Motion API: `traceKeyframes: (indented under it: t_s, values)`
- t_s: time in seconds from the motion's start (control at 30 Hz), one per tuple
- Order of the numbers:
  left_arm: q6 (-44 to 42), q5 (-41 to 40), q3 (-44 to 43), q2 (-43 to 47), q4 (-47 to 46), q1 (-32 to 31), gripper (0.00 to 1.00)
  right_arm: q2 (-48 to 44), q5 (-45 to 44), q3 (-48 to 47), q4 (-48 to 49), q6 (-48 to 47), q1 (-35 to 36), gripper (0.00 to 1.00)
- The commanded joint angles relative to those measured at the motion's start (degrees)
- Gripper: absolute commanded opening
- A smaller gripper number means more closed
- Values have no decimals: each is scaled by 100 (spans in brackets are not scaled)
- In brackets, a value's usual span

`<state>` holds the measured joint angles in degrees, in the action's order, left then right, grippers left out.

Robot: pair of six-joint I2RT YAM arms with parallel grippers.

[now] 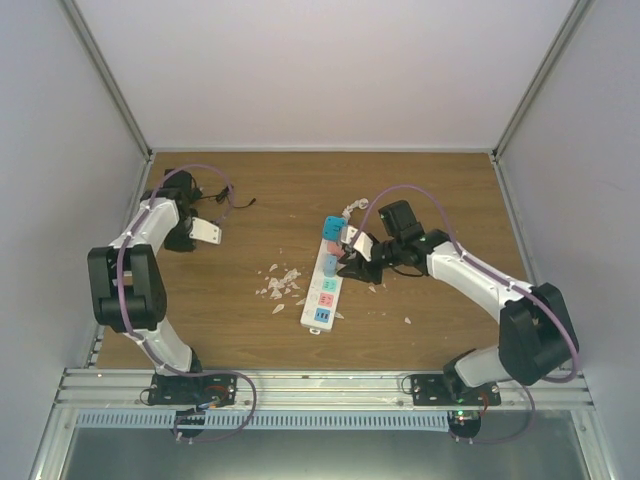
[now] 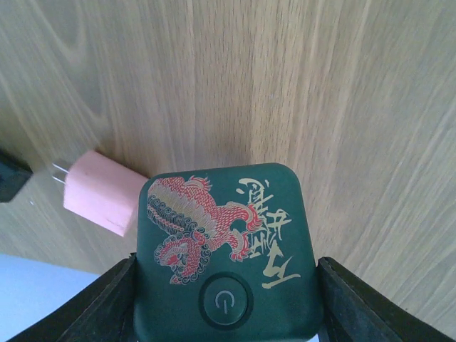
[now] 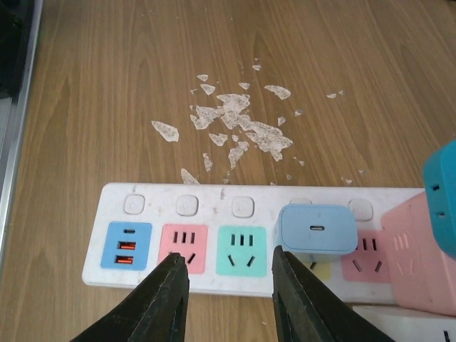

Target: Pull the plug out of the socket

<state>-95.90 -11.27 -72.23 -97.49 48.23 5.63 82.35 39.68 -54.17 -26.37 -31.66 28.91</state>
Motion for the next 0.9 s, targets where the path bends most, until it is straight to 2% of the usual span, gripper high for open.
traceKeyframes:
  t_s: [0.0,0.17,0.27,0.4,0.53,0.77,0.87]
  values:
    - [-224,-1027,112,-230,-497,18,18,-274,-153,123,36,-51,-83,35]
    - [-292,-1327,209,-388,-689,-12,23,-416,-238,174,56,-61,-201,36]
    - [-385,-1343,304,-382,-767,-75,31,-408,-368,162,46,-46,-289,38]
    - [-344,-1267,298,-402,-721,-153,52,-484,-365,169,9,-71,-459,47]
    - [-293,-1179,276,-409,-756,-159,68,-610,-375,213,54,-129,-673,56]
    - [41,-704,64,-355,-358,-159,81,-683,-388,300,148,-337,-901,69]
    - [154,-425,-29,-272,-235,-159,84,-635,-459,324,192,-518,-955,71]
